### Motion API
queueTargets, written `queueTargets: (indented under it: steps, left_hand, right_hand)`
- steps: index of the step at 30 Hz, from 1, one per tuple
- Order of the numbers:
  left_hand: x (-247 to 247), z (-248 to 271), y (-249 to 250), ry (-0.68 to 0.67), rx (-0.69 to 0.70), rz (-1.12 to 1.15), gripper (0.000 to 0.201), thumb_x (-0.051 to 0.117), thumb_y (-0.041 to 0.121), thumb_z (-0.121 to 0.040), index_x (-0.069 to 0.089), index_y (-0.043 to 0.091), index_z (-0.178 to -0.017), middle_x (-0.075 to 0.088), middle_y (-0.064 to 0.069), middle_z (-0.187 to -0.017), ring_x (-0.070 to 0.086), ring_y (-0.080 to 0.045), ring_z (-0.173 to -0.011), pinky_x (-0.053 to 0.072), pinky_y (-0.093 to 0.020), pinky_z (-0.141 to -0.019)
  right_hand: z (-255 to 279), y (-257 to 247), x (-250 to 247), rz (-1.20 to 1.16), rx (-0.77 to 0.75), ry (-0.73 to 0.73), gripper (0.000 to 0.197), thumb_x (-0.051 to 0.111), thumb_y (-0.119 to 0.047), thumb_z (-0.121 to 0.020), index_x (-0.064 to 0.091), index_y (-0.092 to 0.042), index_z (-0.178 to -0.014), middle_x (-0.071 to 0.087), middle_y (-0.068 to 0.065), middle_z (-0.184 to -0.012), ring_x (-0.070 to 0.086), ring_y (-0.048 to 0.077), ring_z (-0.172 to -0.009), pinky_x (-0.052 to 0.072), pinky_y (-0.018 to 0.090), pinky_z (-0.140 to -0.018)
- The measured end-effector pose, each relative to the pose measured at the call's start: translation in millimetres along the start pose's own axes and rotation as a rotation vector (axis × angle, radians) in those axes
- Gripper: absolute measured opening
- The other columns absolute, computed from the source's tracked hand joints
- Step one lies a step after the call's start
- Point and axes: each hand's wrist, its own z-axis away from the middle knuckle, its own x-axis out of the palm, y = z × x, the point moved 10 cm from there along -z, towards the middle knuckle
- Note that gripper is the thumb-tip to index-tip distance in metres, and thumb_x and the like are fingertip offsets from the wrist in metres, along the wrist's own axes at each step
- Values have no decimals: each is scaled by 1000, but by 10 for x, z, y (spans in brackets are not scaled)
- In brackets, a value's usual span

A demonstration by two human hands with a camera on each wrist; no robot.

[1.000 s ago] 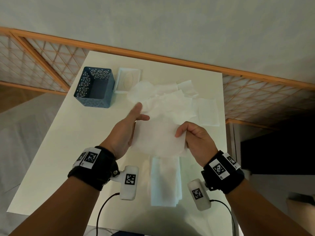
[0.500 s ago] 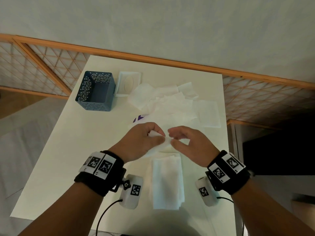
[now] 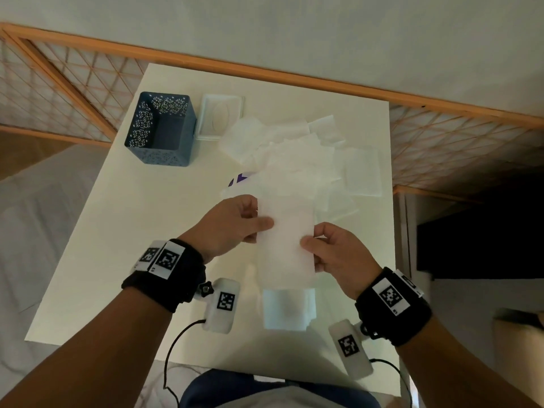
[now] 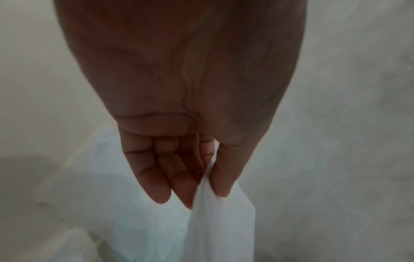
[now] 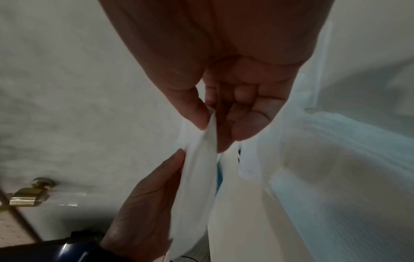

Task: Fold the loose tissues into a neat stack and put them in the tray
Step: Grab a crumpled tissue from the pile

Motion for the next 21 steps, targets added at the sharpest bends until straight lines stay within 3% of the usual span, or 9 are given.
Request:
queueTargets:
  steps: [4,7,9,13,16,21]
  left_hand:
    - [65,0,-183,21,-50,-72,17,81,14,-92,65,12,-86,74,-17,-85,67,-20,-74,62,-32,-75]
    - [120,10,-429,21,-124,-157,24,84,15,-88,68,1,-98,76,-22,-93,67,-22,-73,63,-45,-80]
    - [162,22,-581,35,-158,-243,32,86,19,-86,65,-2,-99,75,-22,-86,66,-22,-68,62,-49,-80]
    - [279,81,-810,39,-207,-305,33,84,21,-84,65,1,-100,78,-8,-75,73,-20,-66,63,-45,-77]
    - [325,93,-930,48,-234,-329,31,83,27,-83,64,7,-99,78,-3,-73,77,-23,-76,62,-47,-82]
    - [277,67,-1001,114,-249,-288,36,86,36,-83,64,10,-94,77,-2,-71,70,-15,-66,60,-45,-80]
  right_hand:
    - [53,297,-15,126,62,7,17,72,-16,-95,62,-5,-86,65,7,-73,64,21,-67,56,35,-67]
    - [96,481,-16,332,67,-11,30,74,-21,-93,60,3,-82,65,4,-69,59,17,-61,50,32,-62]
    - [95,594,-43,448,62,-7,33,73,-25,-92,61,3,-81,66,3,-68,56,15,-58,49,30,-60]
    - [45,774,-120,592,64,28,40,71,-30,-91,55,3,-78,58,7,-69,49,17,-57,44,29,-59]
    - [11,866,-168,613,89,63,37,70,-29,-90,56,4,-80,65,21,-76,51,18,-58,44,29,-59]
    - [-47,902,-205,622,94,109,32,70,-28,-90,55,-3,-77,71,22,-84,55,19,-59,46,31,-60]
